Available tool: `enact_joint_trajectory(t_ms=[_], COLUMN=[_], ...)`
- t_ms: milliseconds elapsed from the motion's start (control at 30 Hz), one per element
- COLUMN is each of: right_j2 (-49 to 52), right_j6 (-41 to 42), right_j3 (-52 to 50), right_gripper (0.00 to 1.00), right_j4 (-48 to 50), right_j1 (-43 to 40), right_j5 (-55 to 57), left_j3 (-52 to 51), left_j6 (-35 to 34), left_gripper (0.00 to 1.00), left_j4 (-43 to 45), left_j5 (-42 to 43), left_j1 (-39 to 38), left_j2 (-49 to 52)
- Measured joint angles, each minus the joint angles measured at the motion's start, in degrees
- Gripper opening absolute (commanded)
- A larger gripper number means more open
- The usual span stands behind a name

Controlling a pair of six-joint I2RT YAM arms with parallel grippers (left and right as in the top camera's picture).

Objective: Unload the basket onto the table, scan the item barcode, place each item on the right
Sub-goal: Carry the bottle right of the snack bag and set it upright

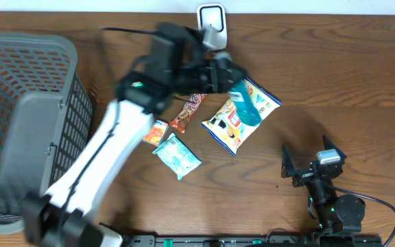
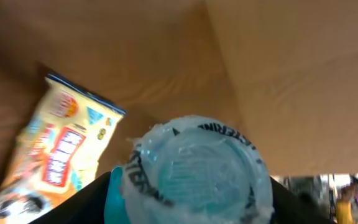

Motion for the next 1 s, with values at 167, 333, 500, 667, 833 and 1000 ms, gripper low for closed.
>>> enact_joint_trajectory(t_ms=[167, 333, 500, 667, 833, 1000], right_j2=[0.00, 0.00, 0.00, 0.00, 0.00, 0.00], right_j6=[0.00, 0.00, 0.00, 0.02, 0.02, 0.00], right_j3=[0.00, 0.00, 0.00, 0.00, 0.00, 0.00], right_gripper=[0.99, 0.99, 0.99, 0.99, 0.99, 0.99], right_j4=[0.00, 0.00, 0.00, 0.00, 0.00, 0.00], right_j1=[0.00, 0.00, 0.00, 0.00, 0.00, 0.00], right_j5=[0.00, 0.00, 0.00, -0.02, 0.00, -0.02], left_j3=[0.00, 0.00, 0.00, 0.00, 0.00, 0.00], left_j6=[0.02, 0.02, 0.15, 0.17, -0.02, -0.07], left_gripper=[0.41, 0.41, 0.41, 0.42, 0.42, 0.54], left_j4=[5.01, 5.49, 6.49, 9.14, 9.94, 9.99], left_j5=[-0.66, -4.26, -8.66, -9.94, -11.04, -13.16], left_j1=[-4.90, -7.26, -8.20, -9.55, -11.52, -13.00], left_j2=[8.70, 15.12, 19.96, 22.80, 23.85, 23.85])
